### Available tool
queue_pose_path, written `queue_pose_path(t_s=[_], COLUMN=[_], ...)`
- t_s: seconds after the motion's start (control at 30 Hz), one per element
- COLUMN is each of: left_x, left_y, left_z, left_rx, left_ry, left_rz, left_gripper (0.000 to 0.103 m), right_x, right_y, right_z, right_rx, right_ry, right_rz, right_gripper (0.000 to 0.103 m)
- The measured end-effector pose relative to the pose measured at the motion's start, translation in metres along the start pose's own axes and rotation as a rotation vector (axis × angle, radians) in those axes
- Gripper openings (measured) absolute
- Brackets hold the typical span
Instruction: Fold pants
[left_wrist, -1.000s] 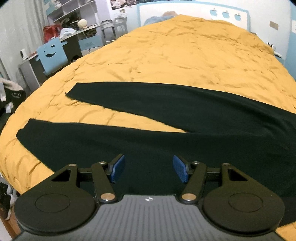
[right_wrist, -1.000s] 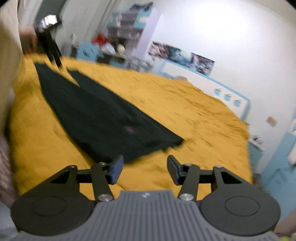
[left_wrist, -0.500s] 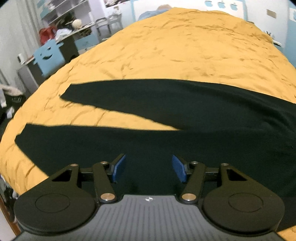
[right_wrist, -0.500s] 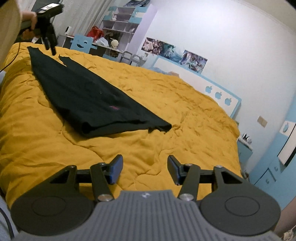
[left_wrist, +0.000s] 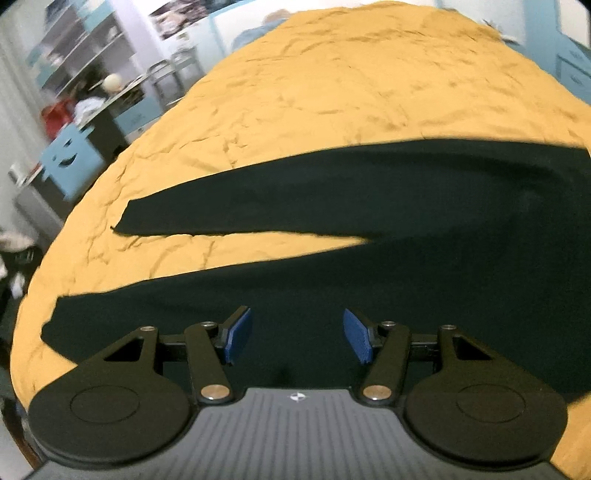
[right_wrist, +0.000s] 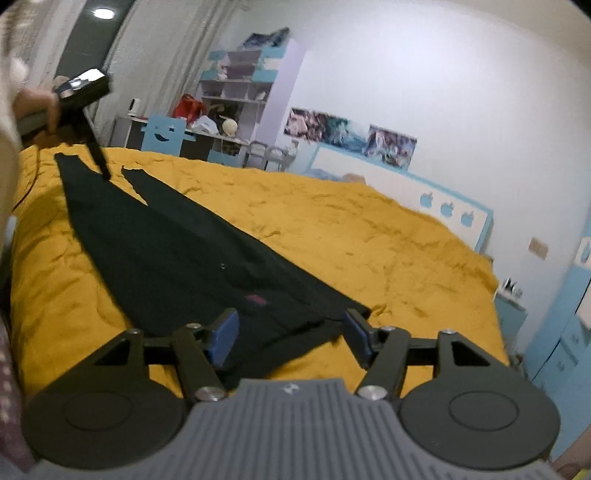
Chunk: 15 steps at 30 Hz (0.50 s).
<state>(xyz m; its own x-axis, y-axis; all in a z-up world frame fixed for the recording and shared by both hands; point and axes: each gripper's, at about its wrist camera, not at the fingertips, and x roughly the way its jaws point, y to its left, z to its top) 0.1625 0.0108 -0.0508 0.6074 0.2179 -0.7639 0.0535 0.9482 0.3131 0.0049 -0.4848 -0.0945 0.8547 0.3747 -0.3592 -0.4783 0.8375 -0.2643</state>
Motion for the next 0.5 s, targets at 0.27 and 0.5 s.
queue_pose_path(t_s=[0.27, 0.5], left_x=[0.014, 0.035], left_y=[0.07, 0.126], left_z=[-0.047, -0.088], left_rx=[0.166, 0.338], left_ry=[0.001, 0.022], left_rz=[0.009, 0.108], left_gripper=[0.068, 0.068], right_x=[0.036, 0.047], right_y=[0.06, 0.102], right_z=[0.031, 0.033], right_rx=[-0.154, -0.33], right_ry=[0.135, 0.292], right_rz=[0.141, 0.174], right_gripper=[0.045, 0.041])
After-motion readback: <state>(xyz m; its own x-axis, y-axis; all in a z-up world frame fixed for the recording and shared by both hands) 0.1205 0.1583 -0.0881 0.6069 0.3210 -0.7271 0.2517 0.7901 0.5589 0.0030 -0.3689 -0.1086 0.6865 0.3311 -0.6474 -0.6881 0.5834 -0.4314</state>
